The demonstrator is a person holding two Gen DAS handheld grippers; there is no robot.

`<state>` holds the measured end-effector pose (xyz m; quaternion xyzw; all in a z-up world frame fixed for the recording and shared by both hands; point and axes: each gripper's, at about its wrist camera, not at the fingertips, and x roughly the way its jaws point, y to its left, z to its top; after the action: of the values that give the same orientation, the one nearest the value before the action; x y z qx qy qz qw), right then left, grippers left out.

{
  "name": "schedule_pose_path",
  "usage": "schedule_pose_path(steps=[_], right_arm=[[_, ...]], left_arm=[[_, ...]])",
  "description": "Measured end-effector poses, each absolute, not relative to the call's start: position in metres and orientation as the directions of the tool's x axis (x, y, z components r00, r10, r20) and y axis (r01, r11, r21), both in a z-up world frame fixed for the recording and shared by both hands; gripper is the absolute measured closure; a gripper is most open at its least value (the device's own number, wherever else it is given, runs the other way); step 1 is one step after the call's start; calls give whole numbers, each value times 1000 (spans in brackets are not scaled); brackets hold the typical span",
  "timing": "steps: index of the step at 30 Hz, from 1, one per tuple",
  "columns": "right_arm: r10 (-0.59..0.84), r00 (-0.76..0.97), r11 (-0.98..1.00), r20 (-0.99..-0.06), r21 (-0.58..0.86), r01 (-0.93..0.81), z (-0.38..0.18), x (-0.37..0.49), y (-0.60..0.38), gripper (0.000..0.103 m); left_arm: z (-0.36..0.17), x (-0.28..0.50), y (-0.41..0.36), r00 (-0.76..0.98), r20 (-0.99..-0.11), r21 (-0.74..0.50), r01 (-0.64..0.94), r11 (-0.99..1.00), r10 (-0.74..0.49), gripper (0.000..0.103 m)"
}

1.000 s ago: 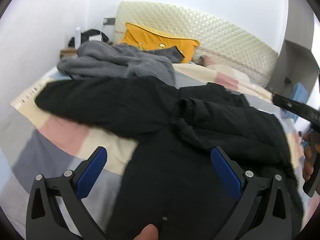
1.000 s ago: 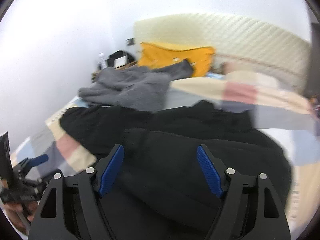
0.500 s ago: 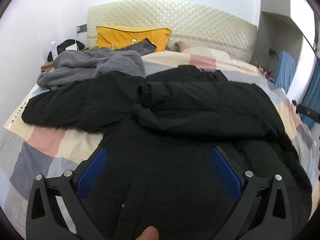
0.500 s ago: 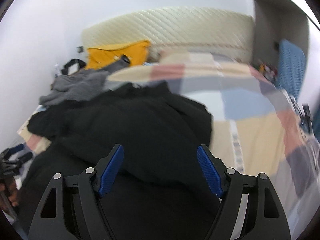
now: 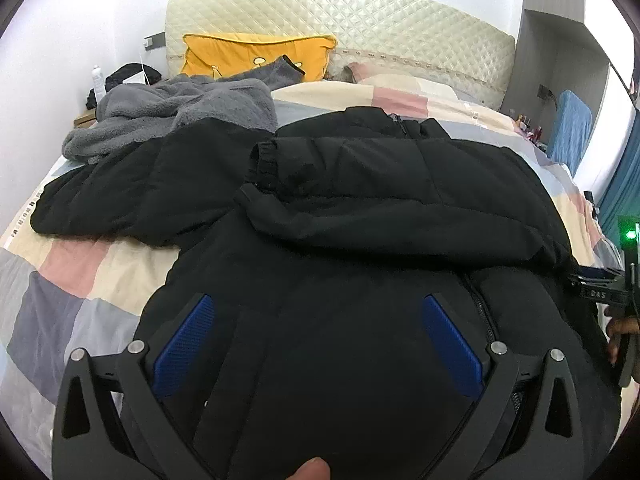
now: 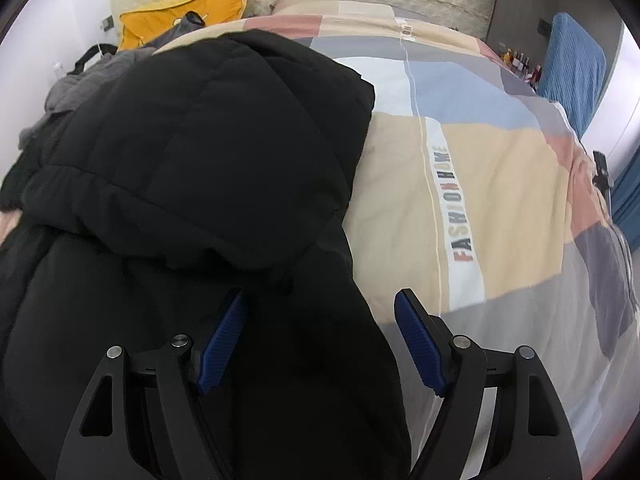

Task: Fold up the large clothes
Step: 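Open the right gripper and press the folded sleeve flat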

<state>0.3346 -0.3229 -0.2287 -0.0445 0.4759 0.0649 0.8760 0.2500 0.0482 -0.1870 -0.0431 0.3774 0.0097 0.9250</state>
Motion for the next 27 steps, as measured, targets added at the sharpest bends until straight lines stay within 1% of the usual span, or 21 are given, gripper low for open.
schedule_pose_path(steps=[4,10,15,20,23,27], right_arm=[[64,576,991,-815,-15,-131,-229,342,-324,28],[79,642,996,-763,37,-79,-216,341,-339,28],[92,641,996,-762,82,-45,-215,344,-351,28],[52,620,998,-783,65,-2,-219,348,-359,27],[62,592,997,-804,80,5,-222,348,-360,27],[82,601,995,-795,103,0,-212,342,-355,27]], left_arm=[[-192,252,47,703,-711,-70,-51,996,-14,0],[-194,252,43,702,-712,-59,-44,997,-11,0],[-195,251,41,704,-710,-52,-41,998,-8,0],[-195,251,41,702,-712,-68,-34,997,-25,0],[-196,251,39,702,-712,-58,-32,998,-19,0],[-198,254,38,692,-722,-56,-42,998,-12,0]])
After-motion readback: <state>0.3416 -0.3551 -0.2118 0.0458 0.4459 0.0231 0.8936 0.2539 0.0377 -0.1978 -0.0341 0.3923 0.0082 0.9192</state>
